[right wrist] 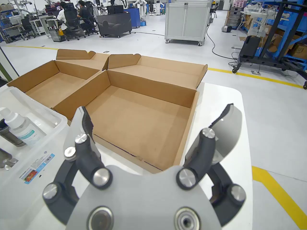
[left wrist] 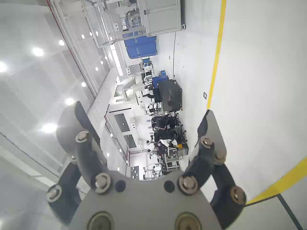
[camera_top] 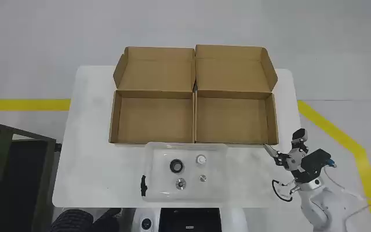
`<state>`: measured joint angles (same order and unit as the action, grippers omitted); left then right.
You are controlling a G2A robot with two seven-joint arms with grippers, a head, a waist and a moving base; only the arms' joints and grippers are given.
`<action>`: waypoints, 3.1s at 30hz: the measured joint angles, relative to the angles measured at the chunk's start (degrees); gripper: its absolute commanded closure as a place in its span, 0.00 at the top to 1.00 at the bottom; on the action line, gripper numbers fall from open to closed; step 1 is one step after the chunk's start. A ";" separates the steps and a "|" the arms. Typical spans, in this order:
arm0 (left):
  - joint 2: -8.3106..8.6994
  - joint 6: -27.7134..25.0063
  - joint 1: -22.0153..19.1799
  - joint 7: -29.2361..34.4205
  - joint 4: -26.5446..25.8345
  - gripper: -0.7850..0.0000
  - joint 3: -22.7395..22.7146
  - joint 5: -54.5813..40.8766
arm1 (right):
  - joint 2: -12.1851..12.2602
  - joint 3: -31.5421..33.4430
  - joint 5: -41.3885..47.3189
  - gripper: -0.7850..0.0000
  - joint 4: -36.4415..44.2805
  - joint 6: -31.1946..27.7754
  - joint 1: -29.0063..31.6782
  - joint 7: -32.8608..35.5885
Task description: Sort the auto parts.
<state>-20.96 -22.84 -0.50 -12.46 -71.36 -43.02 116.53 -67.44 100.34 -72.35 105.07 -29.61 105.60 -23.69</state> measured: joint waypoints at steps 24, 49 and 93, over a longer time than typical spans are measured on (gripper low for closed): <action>0.00 0.00 0.00 0.00 0.00 1.00 0.00 0.00 | 0.00 -0.02 0.00 1.00 0.00 0.00 -0.01 0.01; 0.00 0.00 0.00 0.00 0.00 1.00 0.00 0.00 | 1.00 -7.00 -0.07 1.00 6.22 -12.30 -6.15 15.55; 0.00 0.00 0.00 0.00 0.00 1.00 0.00 0.00 | 1.98 -28.82 -15.25 1.00 12.12 -13.48 -10.85 32.68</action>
<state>-20.96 -22.84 -0.50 -12.46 -71.36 -43.02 116.53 -65.46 71.52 -87.60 117.19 -43.08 94.75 8.99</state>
